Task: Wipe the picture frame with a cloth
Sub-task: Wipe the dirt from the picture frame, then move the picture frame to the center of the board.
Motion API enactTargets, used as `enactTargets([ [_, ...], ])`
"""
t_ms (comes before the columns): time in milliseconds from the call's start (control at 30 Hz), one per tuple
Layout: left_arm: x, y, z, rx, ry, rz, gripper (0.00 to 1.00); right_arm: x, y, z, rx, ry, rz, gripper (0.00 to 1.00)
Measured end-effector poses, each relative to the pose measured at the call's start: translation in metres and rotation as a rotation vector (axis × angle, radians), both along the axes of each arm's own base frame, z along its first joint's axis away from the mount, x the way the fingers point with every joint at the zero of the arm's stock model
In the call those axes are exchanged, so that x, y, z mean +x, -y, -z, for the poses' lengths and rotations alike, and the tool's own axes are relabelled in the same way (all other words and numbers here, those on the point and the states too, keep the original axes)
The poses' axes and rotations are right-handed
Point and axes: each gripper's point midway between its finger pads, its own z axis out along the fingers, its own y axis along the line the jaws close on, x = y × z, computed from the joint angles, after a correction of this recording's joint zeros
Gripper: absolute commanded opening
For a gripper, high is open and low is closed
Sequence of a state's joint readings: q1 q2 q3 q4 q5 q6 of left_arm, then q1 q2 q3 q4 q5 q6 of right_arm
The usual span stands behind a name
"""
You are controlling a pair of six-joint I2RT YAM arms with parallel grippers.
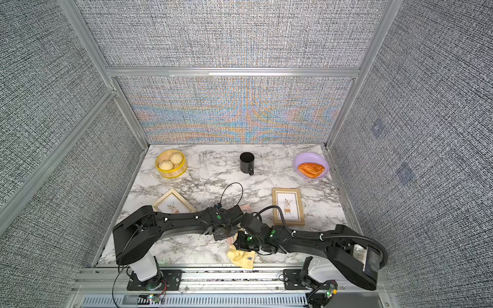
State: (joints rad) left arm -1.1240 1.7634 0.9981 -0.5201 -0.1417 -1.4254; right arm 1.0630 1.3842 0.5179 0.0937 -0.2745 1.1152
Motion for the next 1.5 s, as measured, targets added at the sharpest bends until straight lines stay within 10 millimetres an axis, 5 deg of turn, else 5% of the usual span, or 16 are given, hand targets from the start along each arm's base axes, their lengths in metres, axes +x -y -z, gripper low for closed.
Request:
enactTargets([
  [167, 0.000, -0.001, 0.000, 0.001, 0.010, -0.004, 0.00, 0.003, 0.008, 0.001, 0.033, -0.011, 0.048, 0.00],
  [467, 0.002, -0.001, 0.000, -0.005, 0.029, -0.006, 0.00, 0.035, 0.084, 0.001, -0.043, -0.007, 0.252, 0.00],
  [567, 0.002, -0.001, 0.000, -0.001, 0.025, -0.003, 0.00, 0.035, 0.081, 0.005, -0.067, -0.018, 0.222, 0.00],
  [733, 0.002, 0.000, 0.000, 0.014, 0.014, 0.003, 0.00, 0.022, 0.038, 0.005, -0.047, -0.007, 0.105, 0.00],
  [867, -0.001, 0.000, 0.000, -0.002, -0.034, 0.010, 0.00, 0.020, 0.024, 0.006, -0.040, -0.016, 0.080, 0.00],
  [1000, 0.000, 0.001, -0.001, 0.002, -0.040, 0.014, 0.00, 0.026, 0.031, 0.004, -0.045, -0.032, 0.102, 0.00],
  [1200, 0.003, 0.000, -0.002, 0.039, -0.020, 0.030, 0.00, 0.054, 0.079, 0.001, -0.111, -0.032, 0.213, 0.00],
  [1300, 0.006, 0.000, -0.002, 0.053, -0.024, 0.048, 0.00, 0.063, 0.088, -0.013, -0.129, -0.015, 0.208, 0.00],
  [1500, 0.023, 0.018, -0.008, 0.070, -0.013, 0.114, 0.00, 0.075, 0.091, -0.075, -0.105, 0.078, 0.145, 0.00],
])
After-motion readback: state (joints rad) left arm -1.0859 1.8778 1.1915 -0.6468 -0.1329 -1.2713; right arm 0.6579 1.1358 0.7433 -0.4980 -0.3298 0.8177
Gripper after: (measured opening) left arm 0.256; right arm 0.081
